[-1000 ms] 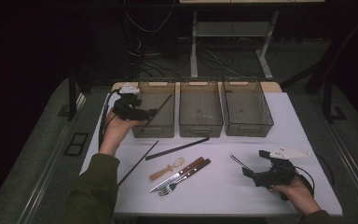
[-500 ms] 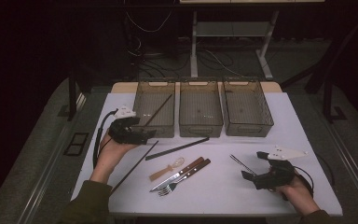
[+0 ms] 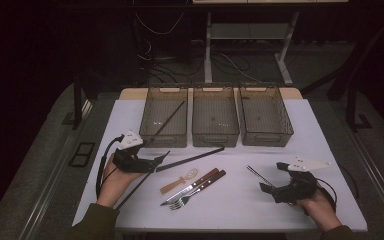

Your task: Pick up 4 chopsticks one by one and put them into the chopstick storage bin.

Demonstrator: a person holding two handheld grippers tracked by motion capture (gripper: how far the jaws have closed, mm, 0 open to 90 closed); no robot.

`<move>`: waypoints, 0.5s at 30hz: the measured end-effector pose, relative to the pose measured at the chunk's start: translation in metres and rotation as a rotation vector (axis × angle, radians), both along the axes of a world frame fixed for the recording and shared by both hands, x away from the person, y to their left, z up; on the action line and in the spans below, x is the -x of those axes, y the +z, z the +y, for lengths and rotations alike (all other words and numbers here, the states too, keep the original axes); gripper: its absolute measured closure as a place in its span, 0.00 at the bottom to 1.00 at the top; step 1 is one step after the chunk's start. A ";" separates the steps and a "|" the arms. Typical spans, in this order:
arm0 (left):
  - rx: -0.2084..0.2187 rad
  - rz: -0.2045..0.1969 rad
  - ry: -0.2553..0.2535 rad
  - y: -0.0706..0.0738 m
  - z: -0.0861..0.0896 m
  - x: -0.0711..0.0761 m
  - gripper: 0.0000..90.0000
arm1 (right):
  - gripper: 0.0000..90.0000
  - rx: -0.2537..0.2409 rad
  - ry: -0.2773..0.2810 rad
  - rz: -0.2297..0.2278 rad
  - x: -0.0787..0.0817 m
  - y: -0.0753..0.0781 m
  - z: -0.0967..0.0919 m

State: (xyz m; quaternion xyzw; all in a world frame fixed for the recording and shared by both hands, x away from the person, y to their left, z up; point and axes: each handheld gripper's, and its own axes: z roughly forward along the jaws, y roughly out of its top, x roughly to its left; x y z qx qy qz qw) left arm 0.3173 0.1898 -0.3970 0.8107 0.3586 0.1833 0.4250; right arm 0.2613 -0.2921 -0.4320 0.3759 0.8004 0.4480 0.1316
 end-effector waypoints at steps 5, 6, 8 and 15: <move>-0.021 0.003 0.009 -0.008 0.005 0.014 0.17 | 0.01 0.000 0.001 -0.002 0.000 0.000 0.000; -0.019 0.006 0.011 -0.010 0.006 0.017 0.19 | 0.01 0.000 0.000 -0.003 0.000 0.000 0.000; -0.028 0.011 0.013 -0.014 0.009 0.024 0.24 | 0.01 0.002 -0.003 -0.003 0.000 0.000 0.000; -0.051 0.061 0.029 -0.029 0.022 0.041 0.44 | 0.01 0.008 -0.008 -0.003 0.001 -0.001 0.001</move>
